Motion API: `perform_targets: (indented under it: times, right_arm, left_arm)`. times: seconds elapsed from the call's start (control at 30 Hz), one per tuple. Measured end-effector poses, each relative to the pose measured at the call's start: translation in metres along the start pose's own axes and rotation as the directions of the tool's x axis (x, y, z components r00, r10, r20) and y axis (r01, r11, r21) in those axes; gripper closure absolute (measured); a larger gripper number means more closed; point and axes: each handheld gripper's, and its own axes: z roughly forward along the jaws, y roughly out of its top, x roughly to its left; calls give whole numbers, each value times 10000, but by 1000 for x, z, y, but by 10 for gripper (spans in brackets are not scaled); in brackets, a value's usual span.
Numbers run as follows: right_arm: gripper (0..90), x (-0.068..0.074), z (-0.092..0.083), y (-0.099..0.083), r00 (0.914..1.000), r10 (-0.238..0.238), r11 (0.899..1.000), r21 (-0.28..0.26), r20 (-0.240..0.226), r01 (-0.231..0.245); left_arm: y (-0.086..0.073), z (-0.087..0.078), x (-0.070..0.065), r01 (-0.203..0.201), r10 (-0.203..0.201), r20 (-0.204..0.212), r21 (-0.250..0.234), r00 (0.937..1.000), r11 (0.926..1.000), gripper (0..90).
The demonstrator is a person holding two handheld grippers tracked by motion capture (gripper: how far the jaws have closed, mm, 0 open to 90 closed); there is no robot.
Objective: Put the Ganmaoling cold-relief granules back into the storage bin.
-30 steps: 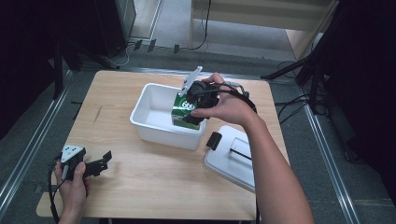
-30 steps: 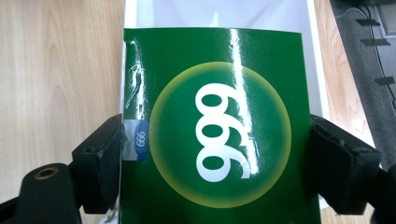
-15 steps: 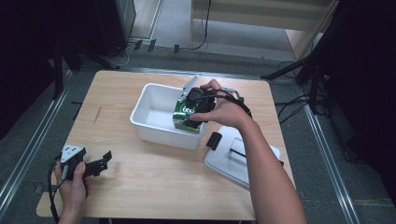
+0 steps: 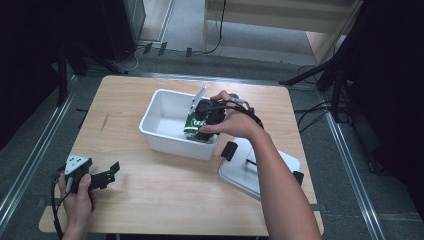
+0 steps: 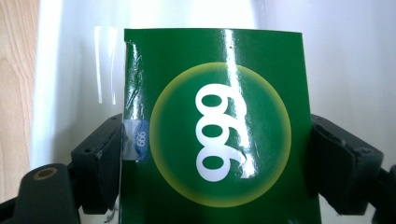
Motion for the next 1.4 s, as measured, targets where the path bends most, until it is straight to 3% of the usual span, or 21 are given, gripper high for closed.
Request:
perform_targets:
  times: [0.47,0.67,0.73,0.87,1.07,1.13,1.3,1.4]
  right_arm:
    - [156,-3,11,-5,9998,18,9978,657,-197,-5]
    - [152,-2,18,-6,9999,-138,9930,1175,58,130]
    - [169,-3,18,-6,9999,-160,9933,1141,33,155]
    - [195,-5,9,-5,9997,234,9971,728,120,-242]
    - [76,1,-3,-7,9991,307,9986,413,301,-319]
    - [13,1,-11,-10,9968,757,9970,120,270,-761]
    - [0,3,-25,-16,9896,1430,9889,-431,150,-1423]
    - [0,4,-32,-19,9900,1384,9890,-571,282,-1366]
  left_arm:
    - [0,0,0,-15,15,-17,0,10000,10000,2]
    - [0,0,0,-27,27,-13,-6,10000,10000,2]
    - [0,0,0,-28,28,-13,-5,10000,10000,2]
    - [0,0,0,-31,31,-12,-11,10000,10000,2]
    - [0,0,0,-9,9,-18,-14,10000,10000,2]
    - [0,0,0,-56,56,-25,9,10000,10000,2]
    - [0,0,-1,-63,63,-33,12,10000,10000,2]
    - [0,0,-1,-69,69,-24,19,10000,10000,2]
